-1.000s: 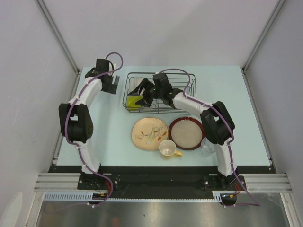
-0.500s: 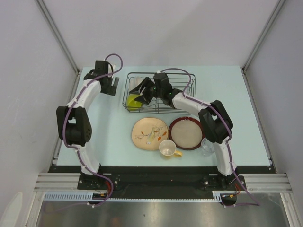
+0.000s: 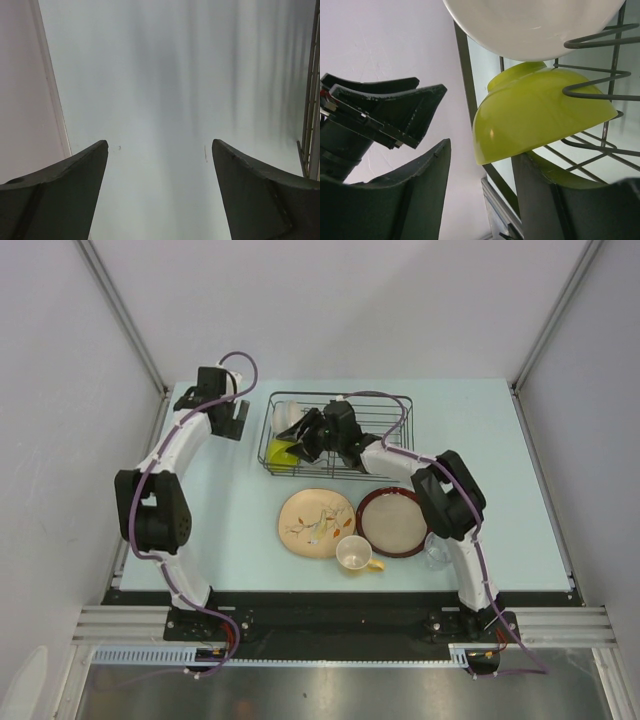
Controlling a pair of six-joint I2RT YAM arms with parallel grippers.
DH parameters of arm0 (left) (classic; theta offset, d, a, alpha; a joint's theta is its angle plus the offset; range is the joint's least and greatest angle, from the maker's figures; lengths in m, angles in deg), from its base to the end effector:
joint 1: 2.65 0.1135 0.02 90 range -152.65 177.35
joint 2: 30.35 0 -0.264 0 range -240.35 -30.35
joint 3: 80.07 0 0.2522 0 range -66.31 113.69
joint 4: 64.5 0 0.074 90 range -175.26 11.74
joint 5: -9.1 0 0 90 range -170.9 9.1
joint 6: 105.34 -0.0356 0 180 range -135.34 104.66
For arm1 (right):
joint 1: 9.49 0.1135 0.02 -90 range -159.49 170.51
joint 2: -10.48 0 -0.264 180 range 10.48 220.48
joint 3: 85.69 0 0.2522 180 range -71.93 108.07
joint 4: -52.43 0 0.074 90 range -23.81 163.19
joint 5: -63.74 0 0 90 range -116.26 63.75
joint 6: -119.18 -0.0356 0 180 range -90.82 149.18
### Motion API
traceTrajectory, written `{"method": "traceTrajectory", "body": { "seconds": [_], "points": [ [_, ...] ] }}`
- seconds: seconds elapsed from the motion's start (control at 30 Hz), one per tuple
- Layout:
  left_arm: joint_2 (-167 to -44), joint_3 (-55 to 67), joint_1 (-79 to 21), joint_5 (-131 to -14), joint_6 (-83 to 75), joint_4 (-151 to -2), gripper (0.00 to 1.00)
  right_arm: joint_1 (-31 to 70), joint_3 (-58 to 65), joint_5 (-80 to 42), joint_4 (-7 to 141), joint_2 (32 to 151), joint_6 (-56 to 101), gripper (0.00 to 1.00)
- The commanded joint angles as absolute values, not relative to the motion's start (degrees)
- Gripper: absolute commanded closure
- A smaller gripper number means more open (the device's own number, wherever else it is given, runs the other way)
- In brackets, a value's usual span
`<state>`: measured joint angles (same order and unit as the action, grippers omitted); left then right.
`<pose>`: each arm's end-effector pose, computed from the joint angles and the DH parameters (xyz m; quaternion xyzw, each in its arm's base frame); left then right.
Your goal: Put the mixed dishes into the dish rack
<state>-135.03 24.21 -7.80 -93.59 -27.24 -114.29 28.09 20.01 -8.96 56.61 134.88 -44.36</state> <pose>0.4078 -0.0289 0.2836 0.1013 0.9298 0.1237 0.3317 0.3958 0.3179 0.2085 0.1752 0.8093 0.5216 0.2057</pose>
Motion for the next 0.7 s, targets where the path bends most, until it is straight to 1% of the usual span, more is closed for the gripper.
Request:
{"method": "traceTrajectory", "body": {
  "seconds": [0.0, 0.27, 0.3, 0.37, 0.43, 0.47, 0.57, 0.67],
  "points": [
    [-131.2, 22.2, -7.4, -94.9, -28.7, -112.3, 0.10, 28.1, 21.2, -12.1, 49.3, 137.6, -47.2, 0.47],
    [-129.8, 19.2, -7.3, -96.1, -30.0, -110.3, 0.11, 28.9, 20.1, -12.6, 44.9, 139.4, -51.8, 0.56],
    [-129.8, 19.0, -7.2, -96.2, -30.0, -110.2, 0.11, 29.0, 19.7, -12.5, 43.2, 139.3, -53.1, 0.59],
    [-129.8, 18.6, -7.3, -96.1, -30.0, -110.2, 0.11, 29.2, 20.0, -12.8, 42.7, 139.0, -53.0, 0.62],
    [-129.8, 18.2, -7.3, -96.1, -30.0, -110.0, 0.11, 29.3, 20.4, -12.5, 41.9, 138.9, -53.4, 0.70],
    [-129.7, 18.0, -7.2, -96.2, -30.0, -110.0, 0.11, 29.3, 20.5, -12.4, 41.5, 138.6, -53.5, 0.77],
    [-129.4, 17.2, -7.3, -96.3, -30.1, -109.4, 0.11, 29.4, 20.4, -12.0, 41.6, 137.9, -53.2, 0.87],
    [-129.2, 16.9, -7.3, -96.3, -30.0, -109.4, 0.11, 29.2, 19.7, -11.3, 41.2, 137.4, -53.3, 0.90]
  ]
}}
